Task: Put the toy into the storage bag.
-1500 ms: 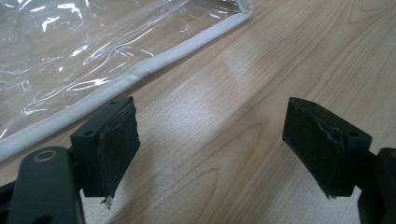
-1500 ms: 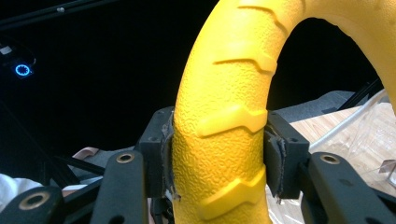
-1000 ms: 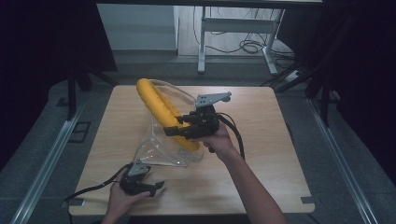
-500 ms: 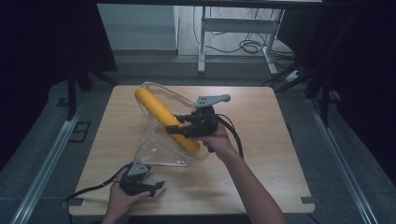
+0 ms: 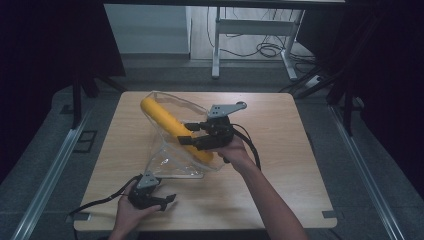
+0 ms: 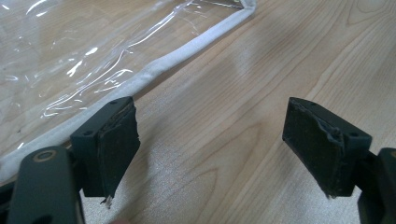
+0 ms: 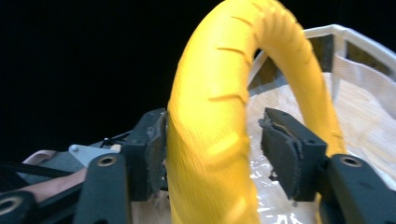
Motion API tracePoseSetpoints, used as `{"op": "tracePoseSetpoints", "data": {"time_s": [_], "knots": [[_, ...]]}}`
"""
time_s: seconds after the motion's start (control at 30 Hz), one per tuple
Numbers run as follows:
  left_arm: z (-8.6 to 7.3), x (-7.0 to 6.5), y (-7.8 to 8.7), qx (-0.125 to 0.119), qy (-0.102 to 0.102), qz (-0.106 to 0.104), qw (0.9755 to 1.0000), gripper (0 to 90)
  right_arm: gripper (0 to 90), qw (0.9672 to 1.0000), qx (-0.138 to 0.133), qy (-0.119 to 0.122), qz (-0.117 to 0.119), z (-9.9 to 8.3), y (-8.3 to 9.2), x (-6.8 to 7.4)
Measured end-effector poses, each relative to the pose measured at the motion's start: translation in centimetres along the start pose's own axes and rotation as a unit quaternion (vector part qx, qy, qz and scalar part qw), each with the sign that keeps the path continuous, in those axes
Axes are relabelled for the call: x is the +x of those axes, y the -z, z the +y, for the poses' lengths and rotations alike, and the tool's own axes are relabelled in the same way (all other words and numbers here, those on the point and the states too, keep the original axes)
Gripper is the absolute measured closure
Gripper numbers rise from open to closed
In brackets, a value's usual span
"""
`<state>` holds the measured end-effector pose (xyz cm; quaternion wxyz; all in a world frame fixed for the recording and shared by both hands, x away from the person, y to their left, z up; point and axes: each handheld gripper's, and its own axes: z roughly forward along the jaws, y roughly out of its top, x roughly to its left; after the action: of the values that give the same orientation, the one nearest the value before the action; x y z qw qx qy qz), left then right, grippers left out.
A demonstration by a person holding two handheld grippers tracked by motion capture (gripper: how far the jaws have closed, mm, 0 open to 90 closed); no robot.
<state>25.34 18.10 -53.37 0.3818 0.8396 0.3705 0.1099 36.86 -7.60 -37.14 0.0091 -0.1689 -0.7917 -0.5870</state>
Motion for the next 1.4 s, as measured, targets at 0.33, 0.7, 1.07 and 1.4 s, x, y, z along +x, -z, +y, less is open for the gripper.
{"op": "tracePoseSetpoints", "data": {"time_s": [0.33,0.7,1.07,1.4], "knots": [[0.0,0.0,0.0,0.001,0.001,-0.001,1.0,18.2,38.7,0.9991,-0.026,0.023,-0.024,-0.6,2.3,0.6],[0.0,0.0,-0.1,0.002,0.0,0.0,1.0,18.2,39.6,0.9979,-0.015,0.021,-0.059,-2.7,5.3,-0.3],[0.0,0.0,-0.1,0.005,-0.001,0.0,1.0,18.2,39.6,0.9956,0.0,0.009,-0.094,-4.8,7.0,-1.5],[-0.1,0.0,-0.3,0.007,-0.001,0.0,1.0,18.2,39.6,0.9933,0.0,0.001,-0.116,-6.8,8.2,-2.2]]}}
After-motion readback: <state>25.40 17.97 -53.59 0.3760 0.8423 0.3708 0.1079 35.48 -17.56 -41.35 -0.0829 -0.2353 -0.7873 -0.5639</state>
